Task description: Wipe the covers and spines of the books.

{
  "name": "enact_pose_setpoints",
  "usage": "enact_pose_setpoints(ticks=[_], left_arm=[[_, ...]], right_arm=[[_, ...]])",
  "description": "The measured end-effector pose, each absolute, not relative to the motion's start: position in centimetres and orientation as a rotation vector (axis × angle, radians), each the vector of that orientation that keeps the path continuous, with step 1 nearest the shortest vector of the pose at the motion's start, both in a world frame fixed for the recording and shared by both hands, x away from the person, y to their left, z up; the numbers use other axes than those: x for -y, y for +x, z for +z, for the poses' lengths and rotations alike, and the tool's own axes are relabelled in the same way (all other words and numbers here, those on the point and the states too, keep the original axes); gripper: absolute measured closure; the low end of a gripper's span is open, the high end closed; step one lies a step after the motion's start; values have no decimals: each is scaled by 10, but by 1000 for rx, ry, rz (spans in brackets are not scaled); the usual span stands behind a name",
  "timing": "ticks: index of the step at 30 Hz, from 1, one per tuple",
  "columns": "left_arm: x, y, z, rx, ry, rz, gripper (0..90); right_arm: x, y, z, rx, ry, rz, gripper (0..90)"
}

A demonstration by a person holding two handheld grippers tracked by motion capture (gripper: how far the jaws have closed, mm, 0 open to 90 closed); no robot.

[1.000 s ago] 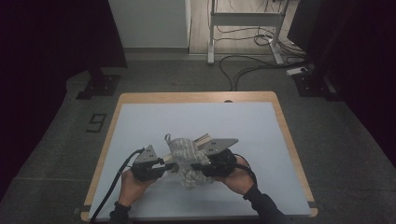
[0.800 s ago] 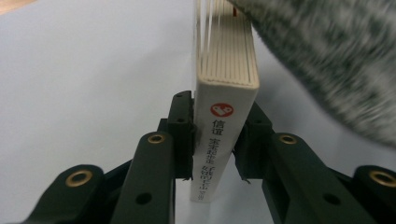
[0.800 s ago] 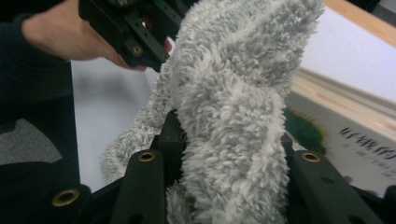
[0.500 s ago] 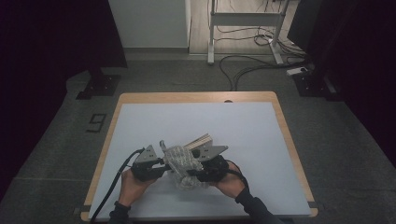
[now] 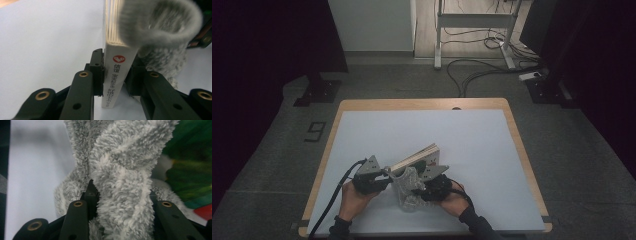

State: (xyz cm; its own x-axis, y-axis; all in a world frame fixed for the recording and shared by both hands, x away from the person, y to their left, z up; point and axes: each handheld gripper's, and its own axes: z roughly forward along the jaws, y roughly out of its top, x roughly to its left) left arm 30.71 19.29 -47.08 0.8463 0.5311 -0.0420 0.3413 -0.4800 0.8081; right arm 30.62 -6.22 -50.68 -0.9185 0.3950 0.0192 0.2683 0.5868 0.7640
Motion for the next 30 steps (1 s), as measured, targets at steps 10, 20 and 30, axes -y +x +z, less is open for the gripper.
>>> enact_pose_setpoints(ticks=[10, 20, 30], left_arm=[[-193, 307, -471, -634, 2119, 267, 711], [-193, 307, -471, -635, 2119, 268, 710], [-193, 307, -471, -635, 2120, 269, 709]], right_arm=[[65, 307, -501, -2665, 568, 1268, 412], [71, 303, -473, -2616, 539, 1344, 245], [101, 314, -452, -2504, 617, 1369, 213]])
